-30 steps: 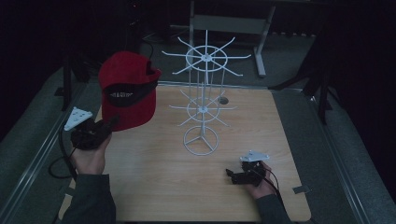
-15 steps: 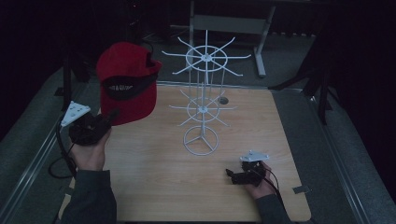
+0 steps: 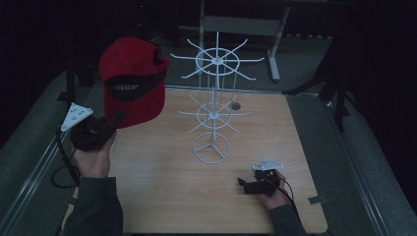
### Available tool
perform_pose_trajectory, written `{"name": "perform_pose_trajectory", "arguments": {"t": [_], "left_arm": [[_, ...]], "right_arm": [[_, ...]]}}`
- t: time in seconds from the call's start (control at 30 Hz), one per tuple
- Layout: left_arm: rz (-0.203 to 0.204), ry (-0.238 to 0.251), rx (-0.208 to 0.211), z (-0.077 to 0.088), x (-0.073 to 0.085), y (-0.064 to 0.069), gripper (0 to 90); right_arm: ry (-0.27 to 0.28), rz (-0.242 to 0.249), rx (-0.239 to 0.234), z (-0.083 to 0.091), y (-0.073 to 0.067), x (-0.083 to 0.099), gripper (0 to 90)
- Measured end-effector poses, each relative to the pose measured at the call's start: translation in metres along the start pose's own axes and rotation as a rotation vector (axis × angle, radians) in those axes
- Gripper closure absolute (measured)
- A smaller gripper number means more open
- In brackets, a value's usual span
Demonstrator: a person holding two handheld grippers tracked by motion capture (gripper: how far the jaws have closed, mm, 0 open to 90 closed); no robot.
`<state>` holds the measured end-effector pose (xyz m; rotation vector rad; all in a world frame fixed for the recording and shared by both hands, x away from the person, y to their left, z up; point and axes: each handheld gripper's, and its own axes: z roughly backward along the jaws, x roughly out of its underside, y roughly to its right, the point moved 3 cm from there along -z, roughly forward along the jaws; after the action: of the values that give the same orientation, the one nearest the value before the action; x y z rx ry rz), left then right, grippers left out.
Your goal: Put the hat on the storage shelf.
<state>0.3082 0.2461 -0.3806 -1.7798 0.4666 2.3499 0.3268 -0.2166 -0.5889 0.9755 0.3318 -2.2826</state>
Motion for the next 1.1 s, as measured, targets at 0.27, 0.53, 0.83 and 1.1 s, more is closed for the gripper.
{"name": "perform_pose_trajectory", "arguments": {"t": [0.27,0.53,0.83,1.1], "left_arm": [[-0.006,0.013,0.002,0.002,-0.004,0.001,86.0],[-0.008,0.030,0.012,0.004,-0.008,0.004,86.1],[-0.006,0.055,0.024,0.008,-0.013,0.005,86.1],[-0.002,0.083,0.041,0.011,-0.020,0.008,86.1]], "right_arm": [[0.001,0.001,0.000,0.000,0.000,0.000,13.1],[0.001,0.000,0.000,0.000,0.000,0.000,13.1],[0.000,0.001,-0.001,0.000,0.000,0.000,13.1],[0.000,0.001,-0.001,0.000,0.000,0.000,13.1]]}}
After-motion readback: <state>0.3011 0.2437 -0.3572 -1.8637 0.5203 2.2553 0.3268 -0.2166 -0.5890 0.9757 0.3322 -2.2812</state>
